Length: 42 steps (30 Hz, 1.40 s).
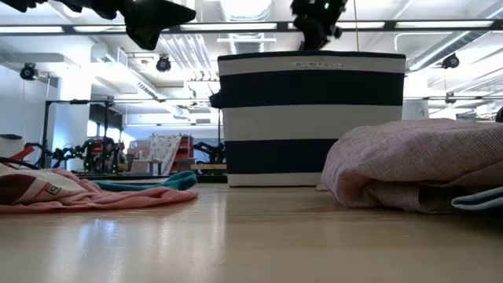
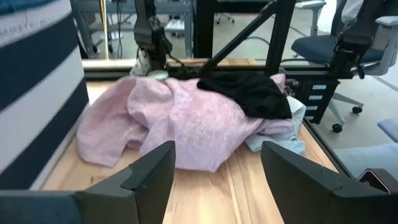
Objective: Sort clothes
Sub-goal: Put the right striped white sock into the blue laundry bin, then put the blue sock into the blue laundry bin
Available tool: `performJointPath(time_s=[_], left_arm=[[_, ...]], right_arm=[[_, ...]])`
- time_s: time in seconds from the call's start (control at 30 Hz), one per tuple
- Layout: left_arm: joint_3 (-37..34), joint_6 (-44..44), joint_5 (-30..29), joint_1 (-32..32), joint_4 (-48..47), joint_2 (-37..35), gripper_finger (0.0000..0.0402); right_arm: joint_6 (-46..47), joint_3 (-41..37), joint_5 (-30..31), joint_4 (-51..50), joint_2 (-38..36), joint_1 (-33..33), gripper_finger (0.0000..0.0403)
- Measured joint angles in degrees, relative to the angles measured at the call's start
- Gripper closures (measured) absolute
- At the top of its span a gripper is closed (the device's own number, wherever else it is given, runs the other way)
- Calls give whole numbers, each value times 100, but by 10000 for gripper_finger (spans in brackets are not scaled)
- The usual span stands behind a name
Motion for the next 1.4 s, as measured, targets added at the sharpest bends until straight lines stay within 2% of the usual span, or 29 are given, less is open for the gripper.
performJointPath(time_s=[0.17,0.37,0.57,0.7,0.77,0.9,1.0,1.13,1.4], left_arm=[[0,-220,-7,2,-174,0,175],[4,-619,-7,9,-677,-193,158],[4,-1176,-60,9,-1682,-575,150],[4,-1412,-107,9,-2207,-700,150],[4,-1522,-108,9,-2474,-719,150],[4,-1907,-44,9,-3126,-721,150],[4,-2116,3,8,-3494,-690,150],[4,-2140,4,30,-3698,-521,150],[4,-2150,4,375,-3805,67,150]], right_arm=[[141,2,-157,-154,345,-75,349],[139,9,-276,-162,449,-28,259],[132,88,-270,-98,81,63,188],[129,142,-301,-75,-327,155,160],[139,142,-566,-81,-566,183,151],[343,114,-1397,-84,-1022,291,143],[395,-89,-1428,-75,-1341,535,149],[434,-674,-1429,186,-1789,942,176],[560,-2472,-1431,1673,-2752,1991,226]])
